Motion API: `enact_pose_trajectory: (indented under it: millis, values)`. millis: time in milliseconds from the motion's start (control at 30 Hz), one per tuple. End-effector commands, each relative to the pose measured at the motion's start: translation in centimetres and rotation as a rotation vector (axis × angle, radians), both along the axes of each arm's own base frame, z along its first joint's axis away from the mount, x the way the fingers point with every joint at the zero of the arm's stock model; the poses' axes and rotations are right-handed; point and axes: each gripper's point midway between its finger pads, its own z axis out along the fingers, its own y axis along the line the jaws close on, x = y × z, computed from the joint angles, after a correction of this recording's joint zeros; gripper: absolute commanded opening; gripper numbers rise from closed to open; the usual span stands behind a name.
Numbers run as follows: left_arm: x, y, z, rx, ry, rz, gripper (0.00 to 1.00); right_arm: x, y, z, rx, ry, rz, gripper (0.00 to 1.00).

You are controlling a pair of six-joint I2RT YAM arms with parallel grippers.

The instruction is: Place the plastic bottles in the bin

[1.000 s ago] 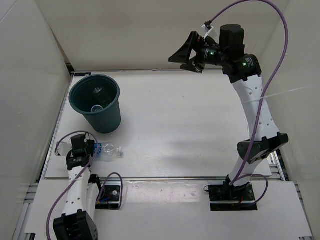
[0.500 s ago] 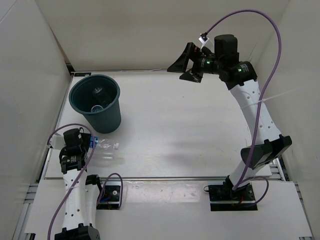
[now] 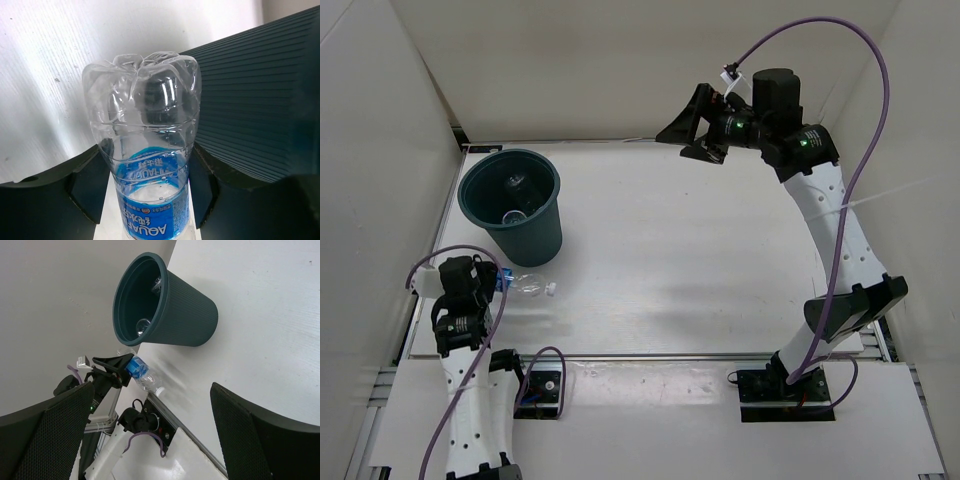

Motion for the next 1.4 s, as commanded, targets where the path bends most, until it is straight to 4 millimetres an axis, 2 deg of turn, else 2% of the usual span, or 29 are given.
enact_pose_trajectory:
  millis: [0,67,200,267,333,367,433,467,533,567,633,667,700,733,767,800,833,867,900,967,1000,1067,1133,1233,1267,1300,1333,1367]
  values:
    - [-0.1,0.1,2.7,0.011,-0.067,0.010,0.51,-0.7,-0.1,2.7,0.038,-0.094,0.020,1.00]
    - [-0.2,0.1,3.6,0.015,-0.082,0.010,0.51,-0.6,0.0,2.3,0.034,-0.084,0.020,1.00]
    - [-0.9,0.1,2.7,0.029,-0.041,0.005,0.51,-0.8,0.0,2.4,0.037,-0.082,0.028,1.00]
    - [-1.2,0.2,2.7,0.034,-0.039,0.013,0.50,-0.8,0.0,2.7,0.041,-0.091,0.028,1.00]
    - [-1.4,0.1,3.5,0.027,-0.049,0.019,0.50,-0.6,-0.3,2.7,0.040,-0.091,0.019,1.00]
    - [-1.5,0.3,4.8,0.040,-0.074,0.028,0.50,-0.6,-0.3,2.7,0.040,-0.091,0.019,1.00]
    - [-1.7,0.5,6.1,0.057,-0.092,0.031,0.50,-0.8,-0.4,2.6,0.039,-0.088,0.019,1.00]
    - [-1.7,0.5,7.7,0.079,-0.122,0.022,0.50,-0.8,-0.4,2.6,0.039,-0.088,0.019,1.00]
    - [-1.7,0.6,9.7,0.133,-0.151,-0.003,0.50,-0.8,-0.4,2.6,0.044,-0.081,0.017,1.00]
    - [-1.5,0.3,11.8,0.152,-0.193,-0.027,0.50,-0.7,-0.2,2.6,0.046,-0.078,0.025,1.00]
    - [-1.2,0.5,13.7,0.186,-0.208,-0.041,0.50,-0.5,-0.1,2.7,0.046,-0.079,0.025,1.00]
    - [-0.9,0.8,15.7,0.210,-0.239,-0.035,0.50,-0.5,-0.1,2.7,0.046,-0.079,0.025,1.00]
    - [-0.6,0.9,16.8,0.225,-0.259,-0.038,0.50,-0.5,-0.1,2.7,0.046,-0.079,0.025,1.00]
    - [-0.1,1.3,18.5,0.249,-0.298,-0.027,0.50,-0.5,-0.1,2.7,0.046,-0.079,0.025,1.00]
    - [0.9,1.9,19.0,0.265,-0.283,-0.016,0.50,-0.5,-0.1,2.7,0.046,-0.079,0.025,1.00]
    - [1.3,2.2,21.0,0.288,-0.319,-0.007,0.50,-0.5,-0.1,2.7,0.046,-0.079,0.025,1.00]
    - [1.9,2.6,21.7,0.310,-0.320,-0.003,0.50,-0.3,-0.4,3.1,0.051,-0.091,0.016,1.00]
    - [2.7,3.1,23.0,0.339,-0.342,0.007,0.50,0.0,-0.3,2.8,0.047,-0.083,0.016,1.00]
    - [4.2,3.7,23.3,0.355,-0.319,0.007,0.50,-0.1,-0.4,3.2,0.052,-0.094,0.016,1.00]
    - [5.9,4.5,23.5,0.385,-0.289,0.006,0.50,0.2,-0.5,3.6,0.058,-0.103,0.017,1.00]
    - [7.6,5.1,22.9,0.393,-0.254,0.007,0.50,0.2,-0.5,3.6,0.058,-0.103,0.017,1.00]
    - [8.9,5.8,23.7,0.400,-0.253,0.026,0.51,0.1,-0.5,4.0,0.062,-0.111,0.017,1.00]
    - [10.5,7.2,23.2,0.420,-0.206,0.064,0.51,0.0,-0.5,4.0,0.064,-0.110,0.026,1.00]
    - [12.4,7.9,22.2,0.454,-0.139,0.066,0.54,0.0,-0.5,4.0,0.064,-0.110,0.026,1.00]
    - [12.9,8.0,22.4,0.471,-0.135,0.059,0.54,0.0,-0.5,4.0,0.059,-0.119,0.029,1.00]
    - [13.6,7.3,22.3,0.468,-0.135,0.034,0.57,0.0,-0.5,4.0,0.059,-0.119,0.029,1.00]
    - [14.1,7.6,22.2,0.476,-0.120,0.038,0.59,0.4,-0.8,3.6,0.055,-0.110,0.018,1.00]
    - [14.7,7.0,22.2,0.475,-0.121,0.020,0.62,0.4,-0.8,3.6,0.055,-0.109,0.018,1.00]
